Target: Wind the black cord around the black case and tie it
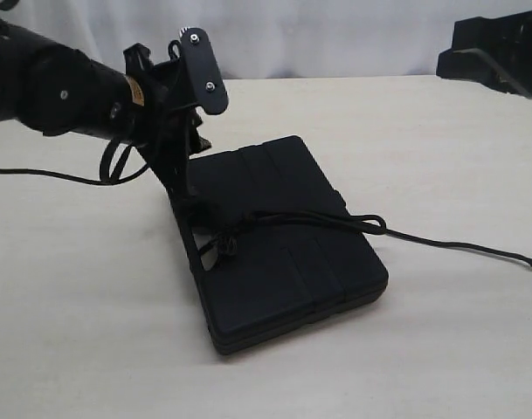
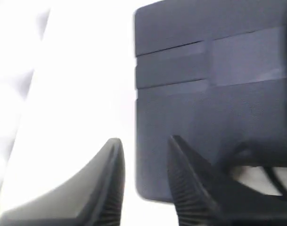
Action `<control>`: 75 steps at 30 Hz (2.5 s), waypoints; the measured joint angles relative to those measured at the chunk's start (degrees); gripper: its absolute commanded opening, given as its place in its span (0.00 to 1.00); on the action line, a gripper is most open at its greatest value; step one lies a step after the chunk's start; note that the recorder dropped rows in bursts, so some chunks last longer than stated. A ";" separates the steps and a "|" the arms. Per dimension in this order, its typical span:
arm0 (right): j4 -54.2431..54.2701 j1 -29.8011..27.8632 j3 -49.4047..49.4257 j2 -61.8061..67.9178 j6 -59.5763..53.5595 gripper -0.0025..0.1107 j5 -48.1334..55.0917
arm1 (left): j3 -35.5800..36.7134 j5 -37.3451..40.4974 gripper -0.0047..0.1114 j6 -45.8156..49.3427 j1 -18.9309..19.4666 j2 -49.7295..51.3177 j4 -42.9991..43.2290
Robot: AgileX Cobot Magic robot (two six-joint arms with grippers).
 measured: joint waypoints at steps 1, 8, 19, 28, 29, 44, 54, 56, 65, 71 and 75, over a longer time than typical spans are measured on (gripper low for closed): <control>0.00 0.00 0.00 0.00 0.00 0.06 0.00 | 0.00 0.19 0.24 -7.58 0.00 0.00 7.20; 0.00 0.00 0.00 0.00 0.00 0.06 0.05 | -0.59 5.41 0.21 -43.53 -0.43 0.00 37.20; 0.00 0.00 0.00 0.00 0.00 0.06 0.26 | -0.59 8.59 0.29 7.34 -5.61 0.13 -11.20; -14.36 -0.59 0.00 4.27 13.02 0.15 -0.45 | -0.59 5.33 0.50 12.83 -6.57 1.98 -18.30; -17.81 -1.01 0.00 6.05 16.45 0.18 -0.45 | -0.59 4.97 0.50 12.95 -6.70 2.69 -18.30; -19.57 -18.52 5.03 24.34 25.01 0.43 2.99 | -0.59 -1.30 0.50 13.34 -6.82 6.13 -18.49; 2.68 -19.04 13.42 25.93 11.56 0.43 -3.79 | -0.59 -3.13 0.50 13.23 -6.82 6.13 -19.38; 2.92 -19.04 13.63 26.96 11.03 0.43 -5.02 | -0.59 -3.13 0.50 13.12 -6.82 6.13 -19.50; 9.24 -19.04 13.73 31.77 5.54 0.43 -11.15 | -0.59 -3.02 0.50 13.12 -6.82 6.13 -20.92; 20.87 -19.04 12.19 34.65 -2.61 0.43 -11.04 | -0.59 -2.34 0.50 13.12 -6.82 6.13 -21.42; 28.21 -19.13 11.83 36.14 -9.41 0.43 -10.31 | -0.59 -1.60 0.50 13.12 -6.82 6.13 -21.42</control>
